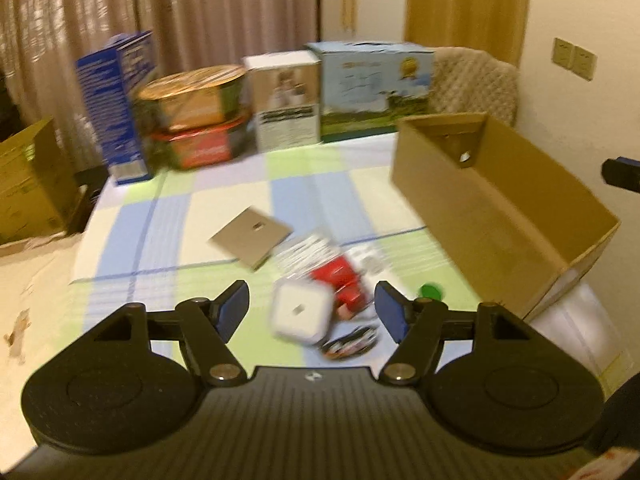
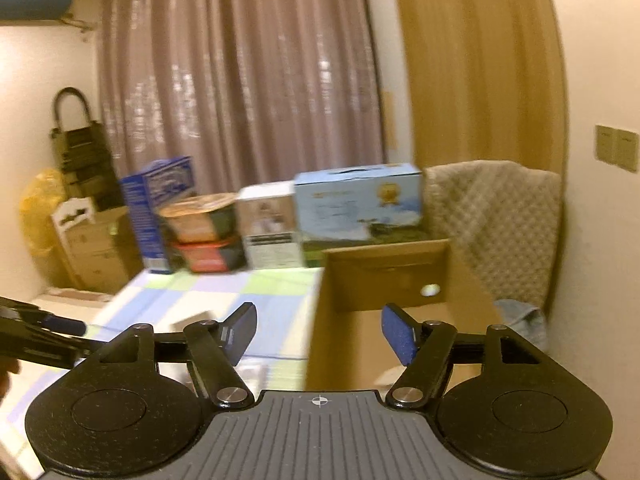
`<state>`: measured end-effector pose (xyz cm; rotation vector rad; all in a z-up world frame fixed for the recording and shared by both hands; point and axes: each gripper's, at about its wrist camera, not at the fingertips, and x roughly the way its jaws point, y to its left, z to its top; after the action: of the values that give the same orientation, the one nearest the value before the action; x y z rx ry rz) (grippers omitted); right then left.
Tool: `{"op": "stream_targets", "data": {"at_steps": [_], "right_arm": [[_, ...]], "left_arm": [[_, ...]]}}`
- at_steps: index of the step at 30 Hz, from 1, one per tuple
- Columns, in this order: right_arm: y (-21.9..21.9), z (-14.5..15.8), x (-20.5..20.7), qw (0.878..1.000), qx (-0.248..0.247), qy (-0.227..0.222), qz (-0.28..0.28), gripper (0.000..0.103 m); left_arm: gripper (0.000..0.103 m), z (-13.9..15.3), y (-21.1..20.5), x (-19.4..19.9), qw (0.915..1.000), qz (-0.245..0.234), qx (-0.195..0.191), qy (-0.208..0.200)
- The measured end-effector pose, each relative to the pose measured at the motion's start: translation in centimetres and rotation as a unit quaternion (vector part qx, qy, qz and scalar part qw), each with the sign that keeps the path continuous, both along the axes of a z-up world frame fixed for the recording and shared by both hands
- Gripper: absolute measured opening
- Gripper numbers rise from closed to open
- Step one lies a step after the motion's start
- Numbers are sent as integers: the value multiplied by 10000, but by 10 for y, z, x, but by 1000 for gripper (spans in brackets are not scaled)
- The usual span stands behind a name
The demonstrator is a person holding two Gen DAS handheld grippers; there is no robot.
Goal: Organize rigid objects
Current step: 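Open the right gripper over the box to drop the white plug, then move the right gripper to the green-lidded jar and close on it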
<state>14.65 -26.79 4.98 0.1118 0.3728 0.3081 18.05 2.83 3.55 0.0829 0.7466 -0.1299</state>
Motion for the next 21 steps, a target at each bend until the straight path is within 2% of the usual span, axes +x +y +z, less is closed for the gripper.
{"op": "stream_targets", "data": {"at_steps": [5,11,21], "right_arm": [[46,-14,-15,9990,-47,98,423,68],[89,-52,-13,9961,-336,425,695,68],[109,-114,8,9903,-702,953,731,68]], "left_arm": [[66,-11,26,-17,9998,198,23,95],[68,-33,40,-29,9994,268,-5,208],[68,-82,38,-17,9985,124,-230,485]]}}
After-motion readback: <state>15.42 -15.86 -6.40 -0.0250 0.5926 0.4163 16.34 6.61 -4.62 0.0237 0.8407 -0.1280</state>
